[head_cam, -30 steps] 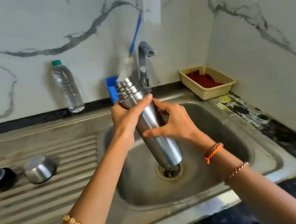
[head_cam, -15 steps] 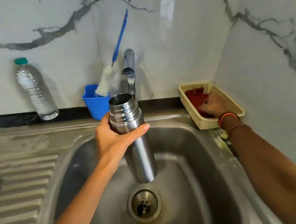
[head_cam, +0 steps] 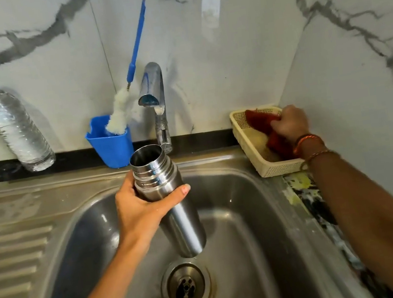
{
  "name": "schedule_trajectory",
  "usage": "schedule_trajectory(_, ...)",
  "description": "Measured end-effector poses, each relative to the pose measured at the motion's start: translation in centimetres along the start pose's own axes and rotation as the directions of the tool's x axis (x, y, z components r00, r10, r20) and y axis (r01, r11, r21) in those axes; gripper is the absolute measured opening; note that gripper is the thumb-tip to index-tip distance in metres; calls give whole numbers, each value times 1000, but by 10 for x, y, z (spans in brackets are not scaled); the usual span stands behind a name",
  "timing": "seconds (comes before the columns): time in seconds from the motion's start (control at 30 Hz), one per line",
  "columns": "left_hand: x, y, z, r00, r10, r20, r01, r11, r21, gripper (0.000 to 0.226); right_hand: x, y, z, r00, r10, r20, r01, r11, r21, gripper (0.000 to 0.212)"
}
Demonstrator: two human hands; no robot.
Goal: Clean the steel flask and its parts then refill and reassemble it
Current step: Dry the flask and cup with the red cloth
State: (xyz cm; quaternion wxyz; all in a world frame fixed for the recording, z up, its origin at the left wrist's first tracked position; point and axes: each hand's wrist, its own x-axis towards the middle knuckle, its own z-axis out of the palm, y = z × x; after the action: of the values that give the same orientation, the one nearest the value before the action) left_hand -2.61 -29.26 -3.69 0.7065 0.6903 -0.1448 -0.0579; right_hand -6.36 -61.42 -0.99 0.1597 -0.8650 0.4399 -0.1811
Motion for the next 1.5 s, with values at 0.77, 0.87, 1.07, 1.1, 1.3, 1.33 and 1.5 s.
schedule_trajectory(0.77, -70, 96, -161, 941, 337, 38, -322, 923, -212, 45, -308, -115, -82, 900, -152, 409, -412, 17, 911, 25)
schedule_trajectory(0.87, -82, 95, -208, 943, 329, 47, -309, 920, -240, 44, -361, -146, -63, 883, -119, 455, -460, -19, 888, 18)
schedule_trajectory(1.07, -99, 77, -293, 962, 274, -5, -262, 912, -317, 57, -446, -221, -17, 948, 19, 317, -317, 117, 941, 21)
schedule_trajectory(1.1, -99, 75, -302, 964, 267, -13, -256, 906, -336, 61, -454, -231, -12, 958, 26, 285, -287, 109, 952, 24)
schedule_trajectory(1.3, -109, 63, -341, 971, 230, -56, -234, 898, -372, 64, -493, -261, 4, 996, -5, 93, -88, 292, 953, 40)
schedule_trajectory(1.33, -112, 61, -344, 971, 232, -53, -235, 902, -362, 64, -498, -262, 5, 997, -17, 81, -71, 325, 943, 43)
schedule_trajectory(1.5, -117, 62, -344, 971, 241, -11, -231, 918, -323, 69, -504, -263, 6, 997, -73, 36, 3, 478, 878, 37)
